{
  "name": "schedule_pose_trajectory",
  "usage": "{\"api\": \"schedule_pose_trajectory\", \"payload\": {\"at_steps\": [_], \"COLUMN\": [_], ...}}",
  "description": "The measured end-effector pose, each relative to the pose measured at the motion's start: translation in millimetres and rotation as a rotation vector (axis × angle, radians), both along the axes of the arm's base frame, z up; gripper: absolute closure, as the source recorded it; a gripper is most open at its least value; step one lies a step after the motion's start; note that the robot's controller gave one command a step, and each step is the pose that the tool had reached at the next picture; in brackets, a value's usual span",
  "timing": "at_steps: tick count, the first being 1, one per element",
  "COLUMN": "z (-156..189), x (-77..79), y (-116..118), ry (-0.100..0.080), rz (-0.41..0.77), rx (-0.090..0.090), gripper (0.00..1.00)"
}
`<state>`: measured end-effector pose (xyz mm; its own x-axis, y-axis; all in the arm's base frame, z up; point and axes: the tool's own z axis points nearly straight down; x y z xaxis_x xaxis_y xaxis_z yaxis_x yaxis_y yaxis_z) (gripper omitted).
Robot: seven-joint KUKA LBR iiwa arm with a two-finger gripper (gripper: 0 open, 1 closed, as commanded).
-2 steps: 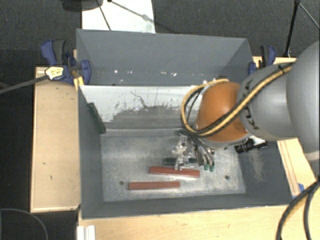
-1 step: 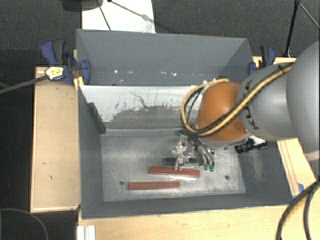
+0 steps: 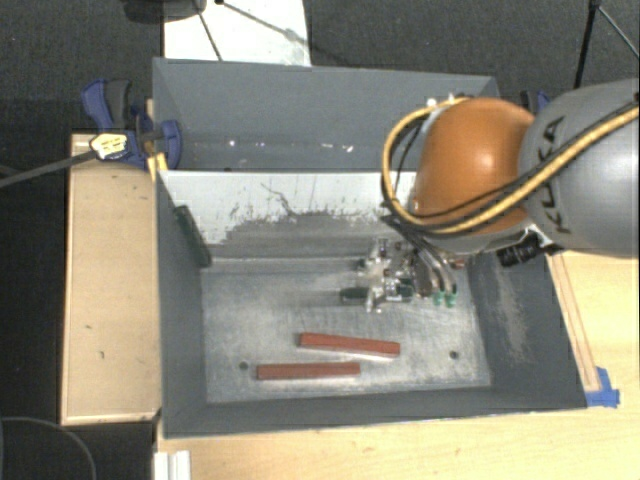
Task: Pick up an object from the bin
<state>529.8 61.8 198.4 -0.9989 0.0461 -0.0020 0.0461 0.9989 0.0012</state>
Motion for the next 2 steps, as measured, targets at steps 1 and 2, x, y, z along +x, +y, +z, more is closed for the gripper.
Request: {"api": "schedule_pose_trajectory", "payload": {"at_steps": [1, 2], "z": [0.0, 171.1], "x": [0.0, -7.6], "y": [-0.1, -50.8], "ry": [0.000, -0.011], "rz": [0.000, 0.224], "rx": [0.000, -0.003], "gripper": [1.00, 1.00]}}
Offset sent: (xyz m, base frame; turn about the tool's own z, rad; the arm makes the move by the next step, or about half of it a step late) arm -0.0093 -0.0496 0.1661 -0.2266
